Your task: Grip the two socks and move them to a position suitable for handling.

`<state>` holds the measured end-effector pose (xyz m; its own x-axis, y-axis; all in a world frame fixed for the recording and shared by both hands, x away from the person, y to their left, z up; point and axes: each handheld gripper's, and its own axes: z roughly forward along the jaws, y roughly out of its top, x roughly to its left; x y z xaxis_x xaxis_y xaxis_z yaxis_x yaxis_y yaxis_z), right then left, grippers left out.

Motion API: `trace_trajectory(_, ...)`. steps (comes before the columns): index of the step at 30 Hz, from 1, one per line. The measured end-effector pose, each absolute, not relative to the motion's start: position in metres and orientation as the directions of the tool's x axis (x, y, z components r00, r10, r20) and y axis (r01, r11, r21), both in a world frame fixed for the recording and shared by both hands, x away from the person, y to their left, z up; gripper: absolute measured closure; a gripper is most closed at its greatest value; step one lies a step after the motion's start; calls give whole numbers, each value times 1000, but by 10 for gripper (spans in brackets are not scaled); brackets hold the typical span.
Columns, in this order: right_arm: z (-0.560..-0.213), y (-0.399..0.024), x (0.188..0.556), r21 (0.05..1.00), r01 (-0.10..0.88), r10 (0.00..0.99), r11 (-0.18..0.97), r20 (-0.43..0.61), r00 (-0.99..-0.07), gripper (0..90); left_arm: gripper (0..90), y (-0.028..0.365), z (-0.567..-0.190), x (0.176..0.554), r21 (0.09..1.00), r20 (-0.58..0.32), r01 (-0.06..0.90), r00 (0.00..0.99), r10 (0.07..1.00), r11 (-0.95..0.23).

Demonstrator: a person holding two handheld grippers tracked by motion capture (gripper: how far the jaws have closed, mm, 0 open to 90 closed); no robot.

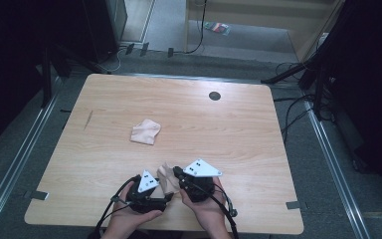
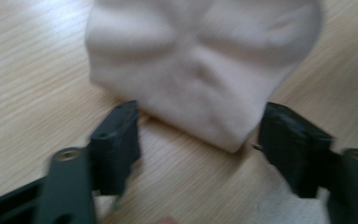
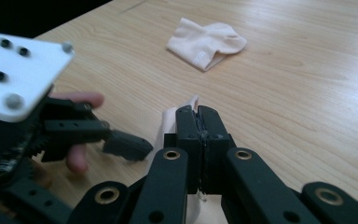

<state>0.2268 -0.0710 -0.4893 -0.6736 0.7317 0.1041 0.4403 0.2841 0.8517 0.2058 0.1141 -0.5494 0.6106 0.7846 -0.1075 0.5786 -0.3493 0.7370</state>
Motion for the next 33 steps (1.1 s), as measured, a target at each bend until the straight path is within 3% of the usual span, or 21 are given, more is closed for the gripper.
trace_trajectory(3, -487, -70, 226, 855, 436, 729, 281, 105, -677, 900, 500, 115, -549, 206, 737, -121, 584, 609, 784, -340)
trace_trajectory(4, -486, -70, 225, 856, 435, 729, 280, 105, -676, 900, 604, 116, -549, 206, 742, -123, 583, 603, 788, -330)
trace_trajectory(5, -485, -68, 225, 857, 432, 727, 281, 104, -678, 900, 785, 119, -547, 206, 763, -120, 563, 606, 786, -318)
trace_trajectory(6, -485, -68, 225, 857, 432, 727, 281, 104, -678, 900, 874, 119, -547, 206, 763, -120, 563, 606, 786, -318)
trace_trajectory(7, -485, -67, 225, 862, 423, 727, 278, 99, -679, 900, 900, 123, -543, 204, 788, -113, 540, 598, 794, -294)
trace_trajectory(12, -481, -64, 224, 883, 404, 728, 239, 113, -676, 900, 900, 140, -524, 195, 854, -3, 449, 507, 862, -262)
trace_trajectory(13, -478, -62, 221, 905, 366, 718, 218, 106, -688, 900, 900, 145, -513, 186, 883, 103, 366, 457, 883, -292)
trace_trajectory(14, -478, -62, 221, 905, 366, 718, 218, 106, -688, 900, 900, 145, -513, 186, 883, 103, 366, 457, 883, -292)
trace_trajectory(15, -476, -61, 218, 918, 342, 719, 202, 99, -688, 900, 900, 144, -501, 174, 896, 227, 264, 419, 879, -357)
trace_trajectory(18, -477, -65, 221, 915, 360, 730, 183, 119, -673, 900, 900, 139, -499, 170, 884, 265, 244, 442, 857, -399)
trace_trajectory(21, -486, -74, 228, 894, 403, 752, 195, 128, -646, 900, 900, 124, -522, 179, 848, 186, 319, 567, 802, -422)
trace_trajectory(26, -500, -88, 234, 865, 452, 790, 218, 116, -602, 900, 900, 118, -538, 187, 832, 107, 362, 637, 763, -419)
trace_trajectory(27, -505, -92, 237, 851, 476, 799, 223, 121, -589, 900, 802, 121, -538, 192, 832, 31, 390, 677, 736, -394)
trace_trajectory(28, -505, -92, 237, 851, 476, 799, 223, 121, -589, 900, 724, 121, -538, 192, 832, 31, 390, 677, 736, -394)
trace_trajectory(29, -509, -96, 240, 844, 481, 805, 238, 105, -583, 900, 647, 127, -538, 195, 840, -30, 412, 686, 727, -353)
trace_trajectory(33, -512, -101, 243, 831, 497, 819, 249, 93, -566, 900, 504, 144, -534, 200, 856, -62, 412, 682, 729, -313)
